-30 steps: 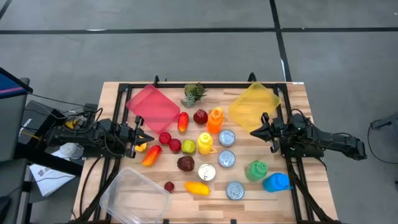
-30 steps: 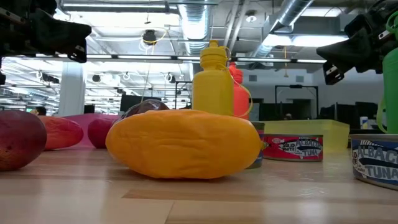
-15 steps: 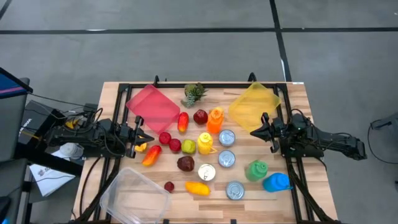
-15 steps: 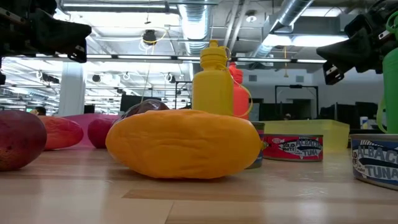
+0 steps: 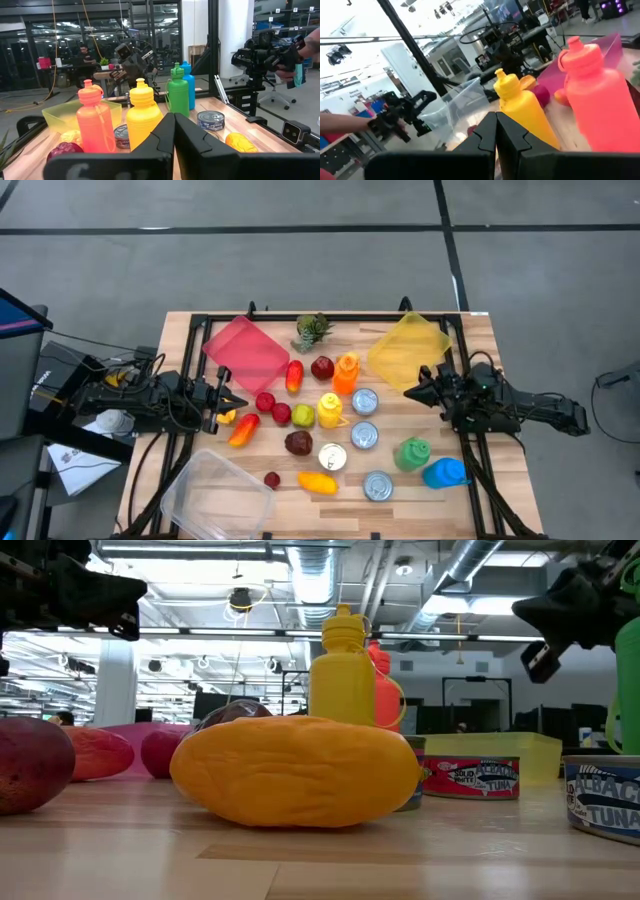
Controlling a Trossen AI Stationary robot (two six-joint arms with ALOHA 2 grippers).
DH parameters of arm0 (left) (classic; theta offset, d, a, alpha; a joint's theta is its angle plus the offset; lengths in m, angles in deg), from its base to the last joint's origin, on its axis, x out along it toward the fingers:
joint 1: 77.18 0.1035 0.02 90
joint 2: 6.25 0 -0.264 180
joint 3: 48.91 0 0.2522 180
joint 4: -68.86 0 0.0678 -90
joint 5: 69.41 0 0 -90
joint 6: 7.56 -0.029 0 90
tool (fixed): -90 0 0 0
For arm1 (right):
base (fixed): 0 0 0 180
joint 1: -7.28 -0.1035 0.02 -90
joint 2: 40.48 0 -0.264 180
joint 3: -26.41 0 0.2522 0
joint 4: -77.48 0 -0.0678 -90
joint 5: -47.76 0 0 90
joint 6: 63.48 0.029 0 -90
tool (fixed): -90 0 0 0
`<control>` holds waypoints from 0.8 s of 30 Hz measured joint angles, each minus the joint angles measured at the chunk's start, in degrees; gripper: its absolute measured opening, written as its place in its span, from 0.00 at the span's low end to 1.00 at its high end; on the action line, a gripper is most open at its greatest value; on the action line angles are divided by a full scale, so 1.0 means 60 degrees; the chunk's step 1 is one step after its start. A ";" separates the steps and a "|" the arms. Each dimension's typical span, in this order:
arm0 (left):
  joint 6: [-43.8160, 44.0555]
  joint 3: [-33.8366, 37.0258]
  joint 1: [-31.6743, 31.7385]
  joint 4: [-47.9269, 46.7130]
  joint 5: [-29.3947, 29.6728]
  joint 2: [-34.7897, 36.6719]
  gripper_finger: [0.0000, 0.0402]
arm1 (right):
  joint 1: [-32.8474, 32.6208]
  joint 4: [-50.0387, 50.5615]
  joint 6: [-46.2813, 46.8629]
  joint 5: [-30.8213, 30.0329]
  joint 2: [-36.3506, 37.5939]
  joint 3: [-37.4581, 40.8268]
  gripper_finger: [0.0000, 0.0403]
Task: Pick & Place Food Item
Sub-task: Put the blue tumbler into the yellow bin
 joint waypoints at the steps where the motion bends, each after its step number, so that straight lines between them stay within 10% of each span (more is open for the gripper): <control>1: 0.0000 0.0001 0.0003 -0.0004 0.0000 0.0003 0.00 | -0.0003 -0.0105 0.0025 0.0000 -0.0002 0.0000 0.00; 24: 0.0000 0.0004 0.0001 -0.0011 0.0000 0.0001 0.00 | 0.0018 0.0437 -0.2371 -0.2179 -0.1183 -0.3286 0.29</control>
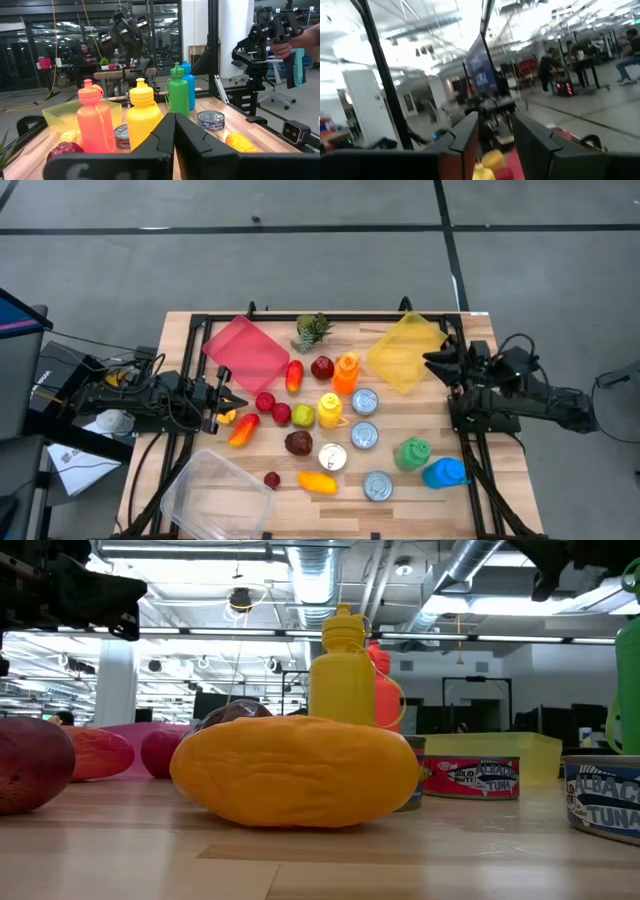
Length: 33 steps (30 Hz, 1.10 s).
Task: Pick & Place Food Item
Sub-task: Put the blue tumbler into the yellow bin
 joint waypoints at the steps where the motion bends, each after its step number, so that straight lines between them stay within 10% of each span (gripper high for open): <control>1: 0.0000 -0.0001 0.0001 0.0000 0.0000 0.0001 0.00 | 0.0000 0.0273 -0.0167 0.0003 -0.0089 -0.0061 0.29; 9: 0.0000 0.0000 0.0001 0.0000 0.0000 0.0000 0.00 | -0.0480 0.1318 -0.0060 0.0571 -0.0913 -0.0725 0.30; 20: 0.0000 -0.0002 0.0003 0.0000 0.0000 0.0001 0.00 | -0.2389 0.9791 -0.1316 -0.0498 -0.5424 -0.6780 0.30; 33: 0.0000 -0.0001 0.0002 0.0000 0.0000 -0.0001 0.00 | -0.6051 1.5685 0.3791 -0.0136 -0.8590 -1.0913 0.30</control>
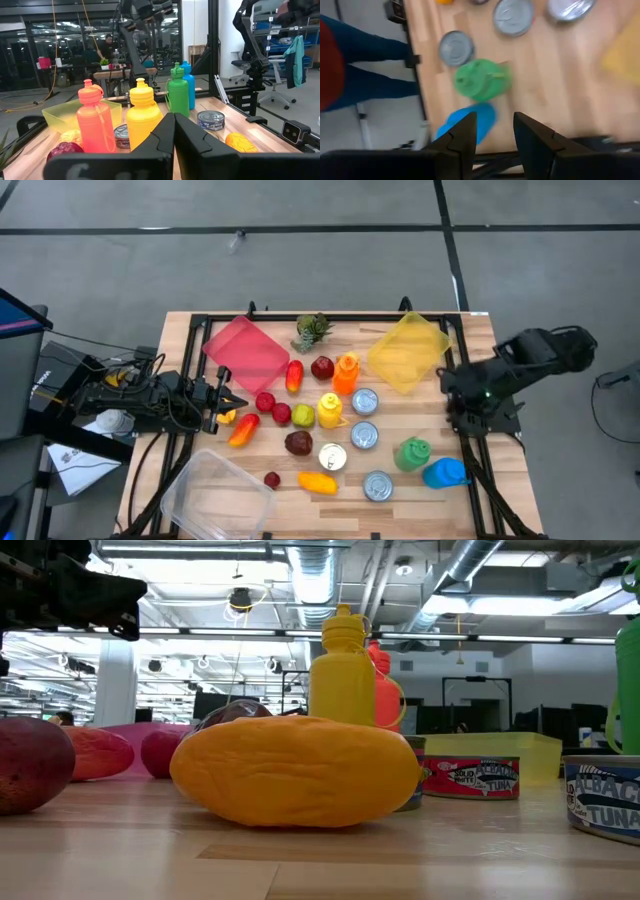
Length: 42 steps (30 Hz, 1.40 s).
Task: Pick & Place Food Item
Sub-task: Put the blue tumbler into the yellow bin
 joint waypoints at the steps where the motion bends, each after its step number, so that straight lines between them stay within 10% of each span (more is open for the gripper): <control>1: 0.0000 0.0000 -0.0003 0.0001 0.0000 0.0001 0.00 | -0.0341 -0.0021 0.0634 -0.0006 0.0023 0.0007 0.30; 18: 0.0000 0.0001 -0.0002 0.0880 0.0003 0.0004 0.00 | -0.4819 0.0065 0.6908 -0.0941 -0.0187 0.0003 0.49; 42: 0.0000 -0.0001 -0.0001 0.0863 0.0004 -0.1528 0.00 | -0.5912 -0.0141 0.5161 -0.1652 -0.2152 0.0574 0.60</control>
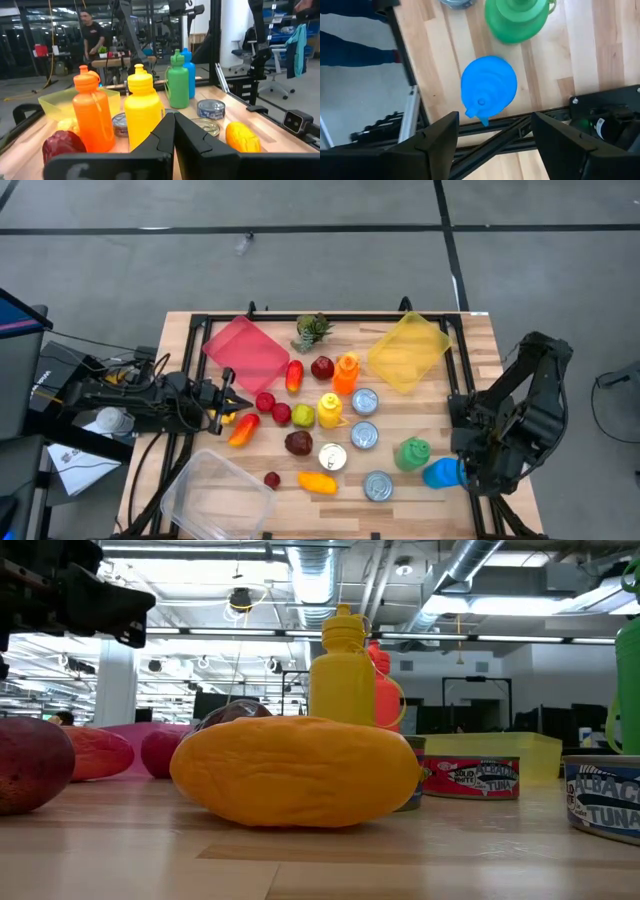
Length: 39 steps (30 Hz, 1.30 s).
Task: Pick & Place Food Item
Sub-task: Put the blue tumbler into the yellow bin
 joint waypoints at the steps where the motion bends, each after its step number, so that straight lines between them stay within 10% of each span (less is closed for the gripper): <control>1: 0.0000 -0.0002 0.0002 -0.0003 0.0000 -0.0032 0.00 | 0.0000 -0.0133 0.0000 0.0000 -0.0007 0.0184 0.60; 18: 0.0000 -0.0002 -0.0002 0.0813 0.0000 -0.0035 0.00 | 0.0004 -0.1296 -0.0171 0.0004 -0.0003 0.1571 0.57; 39: 0.0000 -0.0002 0.0002 0.0809 0.0051 -0.0035 0.00 | 0.0004 -0.1434 -0.0169 0.0039 0.0015 0.1567 0.13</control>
